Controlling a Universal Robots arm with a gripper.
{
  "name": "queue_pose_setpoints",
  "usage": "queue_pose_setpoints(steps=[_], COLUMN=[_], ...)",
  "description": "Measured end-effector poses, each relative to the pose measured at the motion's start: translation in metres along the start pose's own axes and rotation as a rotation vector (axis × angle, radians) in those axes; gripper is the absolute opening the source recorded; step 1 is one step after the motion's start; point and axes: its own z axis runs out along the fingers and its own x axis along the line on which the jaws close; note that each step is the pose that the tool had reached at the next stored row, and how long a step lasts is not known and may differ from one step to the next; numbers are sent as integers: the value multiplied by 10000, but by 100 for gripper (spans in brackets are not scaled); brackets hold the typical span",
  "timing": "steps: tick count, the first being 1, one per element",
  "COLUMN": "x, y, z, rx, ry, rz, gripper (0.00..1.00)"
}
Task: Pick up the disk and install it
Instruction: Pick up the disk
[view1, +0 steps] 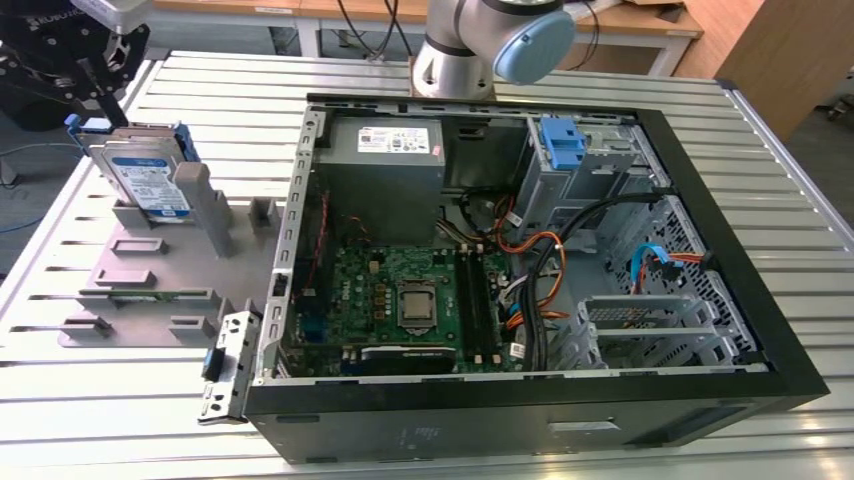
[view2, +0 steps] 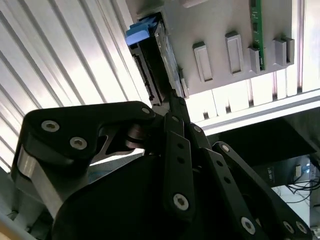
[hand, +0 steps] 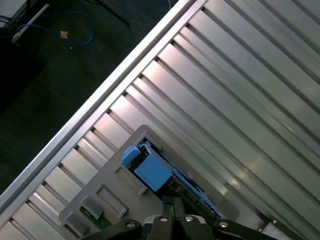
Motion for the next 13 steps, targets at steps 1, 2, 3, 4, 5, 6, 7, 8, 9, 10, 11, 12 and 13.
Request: queue_pose_setpoints(steps=[1,2,3,4,5,6,7,8,9,10,11,12,13], x=[0,0,0,0,0,0,0,0,0,0,0,0,0], y=[0,0,0,0,0,0,0,0,0,0,0,0,0], z=[1,1,1,2,3,4,4,5,6,7,8,9,9], rx=[-3,-7,-11,-15,-18,-22,-26,-29,-33,-37,-41,-45,-48], ry=[5,10,16,21,26,31,37,42,47,52,58,62,68], rz=[-180,-359,-555,-729,-910,-1088,-1269,-1454,-1628,-1824,-2004,-2184,-2363], gripper=[11,11,11,11,11,11,11,11,11,11,11,11,11])
